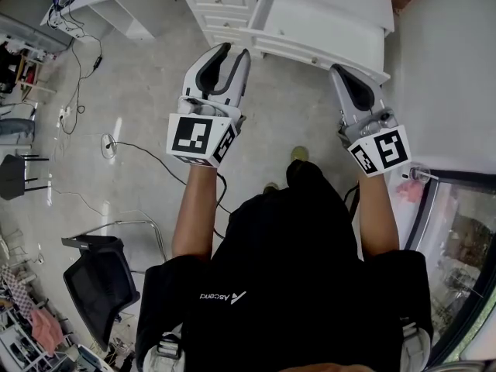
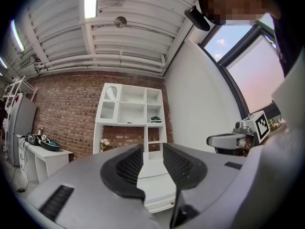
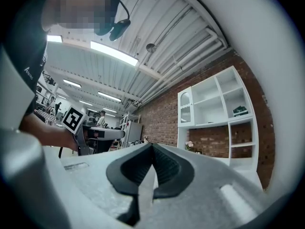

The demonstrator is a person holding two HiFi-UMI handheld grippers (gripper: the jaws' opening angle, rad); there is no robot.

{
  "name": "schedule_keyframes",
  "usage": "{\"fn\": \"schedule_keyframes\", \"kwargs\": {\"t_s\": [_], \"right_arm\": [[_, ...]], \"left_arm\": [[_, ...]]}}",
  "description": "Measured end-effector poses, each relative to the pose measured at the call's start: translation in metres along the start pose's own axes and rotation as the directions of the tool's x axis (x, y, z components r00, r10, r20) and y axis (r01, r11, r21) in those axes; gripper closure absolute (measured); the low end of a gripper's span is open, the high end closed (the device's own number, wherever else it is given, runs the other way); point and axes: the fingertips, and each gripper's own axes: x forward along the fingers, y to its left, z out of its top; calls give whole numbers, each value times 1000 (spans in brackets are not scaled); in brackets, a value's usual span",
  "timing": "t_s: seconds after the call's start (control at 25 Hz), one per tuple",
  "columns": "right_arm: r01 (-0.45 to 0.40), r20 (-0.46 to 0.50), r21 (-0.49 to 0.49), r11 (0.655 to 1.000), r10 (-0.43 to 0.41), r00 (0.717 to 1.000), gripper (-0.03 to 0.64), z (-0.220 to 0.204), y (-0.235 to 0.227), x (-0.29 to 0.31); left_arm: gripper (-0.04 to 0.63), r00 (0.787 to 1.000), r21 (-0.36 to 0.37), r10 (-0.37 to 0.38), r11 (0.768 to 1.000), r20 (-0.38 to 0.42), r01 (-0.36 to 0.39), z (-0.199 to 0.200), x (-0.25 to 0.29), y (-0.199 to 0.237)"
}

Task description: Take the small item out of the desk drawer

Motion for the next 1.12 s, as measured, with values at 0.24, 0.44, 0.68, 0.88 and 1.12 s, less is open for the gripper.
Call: {"fn": "schedule_keyframes", "kwargs": {"t_s": [0.24, 0.44, 0.68, 0.88, 1.12], "right_arm": [[-8, 1, -5, 1000, 8, 1000, 617, -15, -27, 39], [-26, -5, -19, 999, 26, 1000, 617, -36, -65, 77], [-27, -22, -3, 1000, 27, 999, 617, -68, -141, 123], [-41, -46, 18, 999, 41, 998, 617, -108, -215, 161], [-72, -67, 38, 997, 74, 995, 617, -133, -282, 198]], "left_arm": [[423, 999, 12, 4, 1000, -47, -3, -22, 39, 32], [414, 994, 38, -4, 999, -110, 8, -51, 89, 58], [413, 968, 82, -30, 995, -249, 52, -100, 170, 80], [414, 943, 136, -37, 987, -331, 87, -148, 250, 100], [413, 865, 157, -60, 975, -499, 158, -201, 315, 110]]}}
